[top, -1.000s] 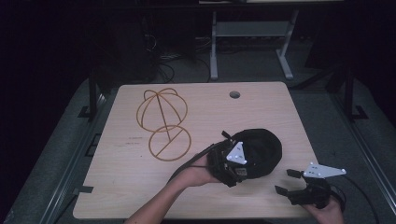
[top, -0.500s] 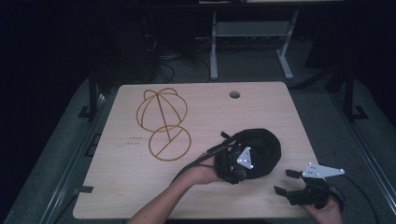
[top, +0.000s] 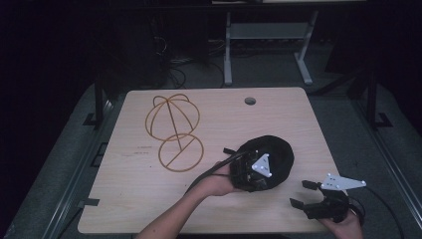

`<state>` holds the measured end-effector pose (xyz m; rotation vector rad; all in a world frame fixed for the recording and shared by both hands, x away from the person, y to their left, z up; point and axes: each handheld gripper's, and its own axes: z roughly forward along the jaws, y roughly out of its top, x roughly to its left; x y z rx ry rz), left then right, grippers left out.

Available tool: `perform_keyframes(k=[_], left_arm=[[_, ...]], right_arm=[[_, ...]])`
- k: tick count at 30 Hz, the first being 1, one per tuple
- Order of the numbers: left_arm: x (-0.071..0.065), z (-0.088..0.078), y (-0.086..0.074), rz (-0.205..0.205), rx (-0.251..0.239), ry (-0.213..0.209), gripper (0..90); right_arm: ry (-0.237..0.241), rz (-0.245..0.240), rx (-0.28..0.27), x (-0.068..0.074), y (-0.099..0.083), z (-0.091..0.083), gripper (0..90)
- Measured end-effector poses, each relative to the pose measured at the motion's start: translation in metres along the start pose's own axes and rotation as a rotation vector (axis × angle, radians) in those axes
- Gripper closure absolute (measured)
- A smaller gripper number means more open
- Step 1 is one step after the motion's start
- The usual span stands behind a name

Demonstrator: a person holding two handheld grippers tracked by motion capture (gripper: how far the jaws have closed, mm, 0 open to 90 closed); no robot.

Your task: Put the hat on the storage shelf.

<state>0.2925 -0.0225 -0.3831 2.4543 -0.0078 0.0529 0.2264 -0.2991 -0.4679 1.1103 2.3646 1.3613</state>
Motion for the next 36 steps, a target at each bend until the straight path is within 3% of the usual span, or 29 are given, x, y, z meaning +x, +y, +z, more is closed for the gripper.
perform_keyframes(k=[5,6,7,8,11,14,18,19,22,27,31,36], left_arm=[[0.004,-0.012,0.003,-0.034,-0.062,-0.017,80.4],[0.007,-0.018,0.004,-0.058,-0.099,-0.027,80.4],[0.007,-0.018,0.004,-0.058,-0.099,-0.027,80.5],[0.01,-0.026,0.005,-0.081,-0.14,-0.036,80.4],[0.013,-0.033,0.006,-0.101,-0.175,-0.041,80.4],[0.017,-0.043,0.008,-0.129,-0.229,-0.064,80.4],[0.019,-0.05,0.009,-0.149,-0.262,-0.08,80.5],[0.021,-0.055,0.01,-0.162,-0.288,-0.095,80.4],[0.023,-0.061,0.013,-0.173,-0.315,-0.126,80.5],[0.021,-0.063,0.017,-0.162,-0.329,-0.159,80.5],[0.012,-0.061,0.025,-0.107,-0.33,-0.204,80.6],[0.005,-0.058,0.034,-0.053,-0.321,-0.235,80.8]], right_arm=[[0.004,0.01,-0.026,0.002,0.002,-0.001,14.3],[0.005,0.007,-0.035,0.003,0.004,-0.002,14.3],[0.004,0.006,-0.039,0.003,0.005,-0.002,14.3],[0.005,0.004,-0.049,0.004,0.006,-0.002,14.4],[0.007,-0.003,-0.067,0.007,0.009,-0.003,14.3],[0.014,-0.007,-0.111,0.012,0.015,-0.003,14.4],[0.023,-0.004,-0.15,0.013,0.021,-0.004,14.4],[0.049,0.007,-0.191,0.015,0.026,-0.006,14.4],[0.047,-0.007,-0.216,0.018,0.033,-0.008,14.8],[0.042,-0.023,-0.253,0.022,0.04,-0.008,15.3],[0.031,-0.037,-0.266,0.022,0.041,-0.007,17.8],[0.061,-0.055,-0.28,0.023,0.038,-0.008,29.3]])
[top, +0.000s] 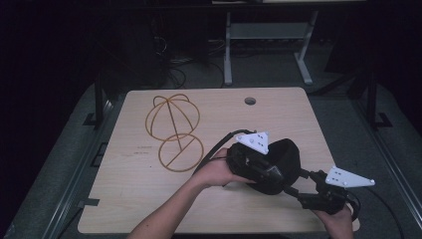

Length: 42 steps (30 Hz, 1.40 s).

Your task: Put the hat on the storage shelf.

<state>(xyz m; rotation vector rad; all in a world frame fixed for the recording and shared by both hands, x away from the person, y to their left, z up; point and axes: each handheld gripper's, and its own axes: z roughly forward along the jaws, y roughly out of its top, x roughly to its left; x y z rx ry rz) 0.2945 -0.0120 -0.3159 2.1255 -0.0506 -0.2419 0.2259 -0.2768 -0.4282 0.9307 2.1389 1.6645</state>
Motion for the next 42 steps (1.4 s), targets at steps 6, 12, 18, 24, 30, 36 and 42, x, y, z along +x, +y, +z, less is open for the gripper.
perform_keyframes(k=[6,12,18,24,30,36,42], left_arm=[[-0.005,0.003,0.003,0.031,0.019,-0.022,80.8],[-0.006,-0.002,0.0,0.029,0.016,-0.01,80.7],[-0.006,-0.009,-0.008,0.009,0.004,0.01,80.0],[-0.009,-0.016,-0.014,0.007,0.002,0.066,74.1],[-0.012,-0.023,-0.017,0.007,0.021,0.122,66.5],[-0.013,-0.034,-0.021,-0.011,0.021,0.157,57.8],[-0.016,-0.044,-0.025,-0.018,0.01,0.202,45.1]], right_arm=[[0.025,-0.064,-0.016,0.004,-0.003,-0.002,63.4],[0.022,-0.101,-0.029,0.009,0.001,-0.002,86.9],[0.012,-0.088,-0.026,0.009,0.002,-0.004,89.0],[0.008,-0.075,-0.042,0.008,0.008,-0.008,89.4],[0.006,-0.085,-0.037,0.008,0.015,-0.007,89.6],[-0.002,-0.081,-0.04,0.005,0.021,-0.008,89.7],[-0.011,-0.095,-0.016,0.003,0.03,-0.01,89.7]])
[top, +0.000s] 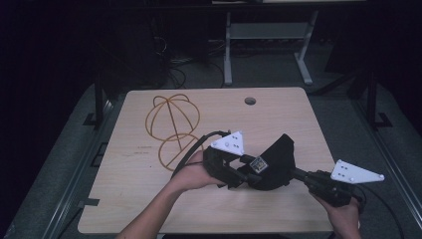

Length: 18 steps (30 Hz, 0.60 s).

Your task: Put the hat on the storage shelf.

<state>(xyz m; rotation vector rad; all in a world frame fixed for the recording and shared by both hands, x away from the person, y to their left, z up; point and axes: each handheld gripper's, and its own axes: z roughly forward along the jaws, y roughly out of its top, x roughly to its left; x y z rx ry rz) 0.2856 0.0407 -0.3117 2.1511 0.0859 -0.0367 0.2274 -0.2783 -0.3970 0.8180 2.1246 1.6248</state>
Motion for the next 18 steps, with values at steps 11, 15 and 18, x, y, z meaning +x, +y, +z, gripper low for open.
perform_keyframes(k=[11,15,18], left_arm=[[-0.001,-0.026,-0.032,-0.031,-0.013,0.101,35.7],[-0.006,-0.032,-0.047,-0.031,-0.014,0.132,34.3],[-0.009,-0.034,-0.057,-0.029,-0.005,0.152,34.1]], right_arm=[[0.002,-0.01,0.036,-0.011,0.017,-0.007,89.7],[-0.001,-0.034,0.056,-0.014,0.026,-0.007,89.7],[-0.004,-0.046,0.067,-0.017,0.035,-0.007,89.7]])
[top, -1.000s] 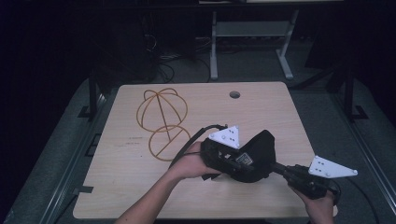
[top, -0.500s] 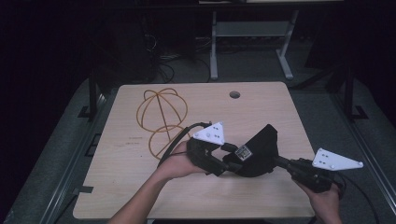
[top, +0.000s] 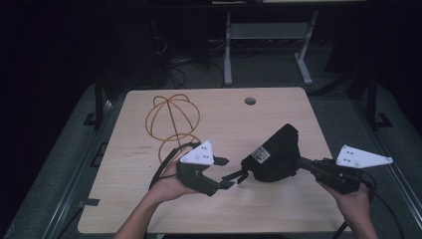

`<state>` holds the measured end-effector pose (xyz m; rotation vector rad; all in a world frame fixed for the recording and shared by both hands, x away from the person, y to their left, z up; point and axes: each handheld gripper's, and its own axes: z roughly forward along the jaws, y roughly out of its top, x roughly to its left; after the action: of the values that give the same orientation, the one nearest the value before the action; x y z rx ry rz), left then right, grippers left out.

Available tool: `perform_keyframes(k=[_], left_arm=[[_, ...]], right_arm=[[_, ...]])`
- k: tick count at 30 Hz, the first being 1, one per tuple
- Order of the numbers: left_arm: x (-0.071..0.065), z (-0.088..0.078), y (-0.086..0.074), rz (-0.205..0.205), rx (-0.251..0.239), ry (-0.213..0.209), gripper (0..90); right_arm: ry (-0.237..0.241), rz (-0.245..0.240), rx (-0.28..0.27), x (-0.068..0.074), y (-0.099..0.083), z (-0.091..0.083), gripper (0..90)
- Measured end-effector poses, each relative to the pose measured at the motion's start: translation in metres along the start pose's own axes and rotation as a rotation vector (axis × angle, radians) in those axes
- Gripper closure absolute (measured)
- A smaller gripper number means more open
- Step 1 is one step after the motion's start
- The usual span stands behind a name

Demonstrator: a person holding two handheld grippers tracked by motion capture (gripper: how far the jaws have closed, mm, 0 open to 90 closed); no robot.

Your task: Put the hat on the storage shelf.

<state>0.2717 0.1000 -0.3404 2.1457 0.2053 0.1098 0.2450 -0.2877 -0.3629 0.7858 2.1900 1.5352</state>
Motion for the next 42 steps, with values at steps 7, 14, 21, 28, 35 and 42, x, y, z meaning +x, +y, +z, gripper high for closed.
perform_keyframes(k=[7,14,21,28,35,42], left_arm=[[-0.001,-0.003,-0.019,-0.01,0.011,0.028,31.8],[-0.004,-0.002,-0.042,-0.012,0.044,0.068,30.7],[-0.007,0.003,-0.057,-0.016,0.052,0.076,29.9],[-0.01,0.004,-0.067,-0.008,0.051,0.088,27.4],[-0.017,0.011,-0.076,-0.006,0.077,0.083,27.1],[-0.023,0.016,-0.078,0.012,0.1,0.072,26.5]], right_arm=[[0.005,-0.022,0.017,-0.004,0.018,0.004,89.6],[0.011,-0.037,0.013,-0.011,0.035,0.01,89.7],[0.021,-0.053,0.021,-0.014,0.056,0.021,89.7],[0.046,-0.081,0.02,-0.011,0.081,0.032,89.6],[0.083,-0.119,0.032,-0.003,0.114,0.053,89.6],[0.133,-0.149,0.049,0.005,0.141,0.077,89.6]])
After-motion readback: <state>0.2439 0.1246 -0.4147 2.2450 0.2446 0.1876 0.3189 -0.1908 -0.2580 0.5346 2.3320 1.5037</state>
